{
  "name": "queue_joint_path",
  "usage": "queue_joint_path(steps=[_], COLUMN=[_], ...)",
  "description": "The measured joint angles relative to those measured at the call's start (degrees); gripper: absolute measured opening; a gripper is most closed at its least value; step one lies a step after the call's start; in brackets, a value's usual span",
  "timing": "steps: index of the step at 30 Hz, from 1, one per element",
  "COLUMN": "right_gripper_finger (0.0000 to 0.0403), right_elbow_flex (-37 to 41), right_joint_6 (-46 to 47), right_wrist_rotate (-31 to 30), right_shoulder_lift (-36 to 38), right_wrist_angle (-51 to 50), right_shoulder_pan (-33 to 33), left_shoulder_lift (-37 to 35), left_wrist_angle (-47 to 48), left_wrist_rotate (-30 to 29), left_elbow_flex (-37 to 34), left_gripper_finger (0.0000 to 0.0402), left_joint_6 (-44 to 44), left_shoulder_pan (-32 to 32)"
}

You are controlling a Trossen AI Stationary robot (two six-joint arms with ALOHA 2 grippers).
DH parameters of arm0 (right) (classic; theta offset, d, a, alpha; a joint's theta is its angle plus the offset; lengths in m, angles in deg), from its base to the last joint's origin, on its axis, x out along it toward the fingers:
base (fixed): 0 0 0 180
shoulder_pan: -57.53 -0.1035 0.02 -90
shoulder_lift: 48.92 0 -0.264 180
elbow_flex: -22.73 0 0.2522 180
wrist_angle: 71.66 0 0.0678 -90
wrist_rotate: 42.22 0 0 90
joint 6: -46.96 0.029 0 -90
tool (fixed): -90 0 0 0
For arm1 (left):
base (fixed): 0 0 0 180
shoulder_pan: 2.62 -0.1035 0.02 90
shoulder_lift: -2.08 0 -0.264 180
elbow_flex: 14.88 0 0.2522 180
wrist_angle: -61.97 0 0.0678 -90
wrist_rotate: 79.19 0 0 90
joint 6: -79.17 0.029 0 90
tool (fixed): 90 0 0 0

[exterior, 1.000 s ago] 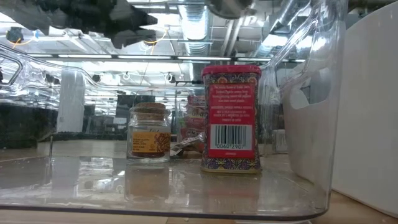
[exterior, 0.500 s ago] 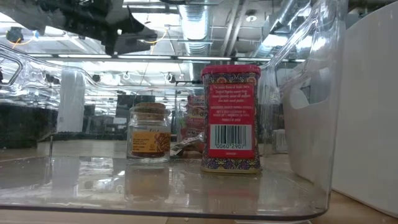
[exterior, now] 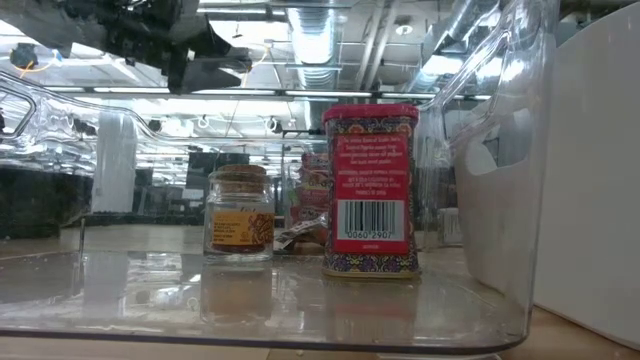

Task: Pick & Place Food Item
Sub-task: Put the gold seasoning bottle into the bottom transparent bin

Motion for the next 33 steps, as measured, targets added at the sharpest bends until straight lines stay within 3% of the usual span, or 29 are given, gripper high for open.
queue_joint_path(steps=[14, 33], right_gripper_finger=[0.0269, 0.0269], right_elbow_flex=[5.58, 15.03], right_joint_6=[11.30, 17.48], right_wrist_rotate=[-10.19, -12.29], right_shoulder_lift=[-0.02, -0.04], right_wrist_angle=[2.17, 8.25], right_shoulder_pan=[-4.66, -5.47], left_shoulder_lift=[0.00, 0.00], left_wrist_angle=[0.22, 0.22], left_wrist_rotate=[0.15, 0.00], left_elbow_flex=[0.00, 0.00], left_gripper_finger=[0.0301, 0.0301], left_joint_6=[-1.11, -1.11], left_shoulder_pan=[0.56, 1.53])
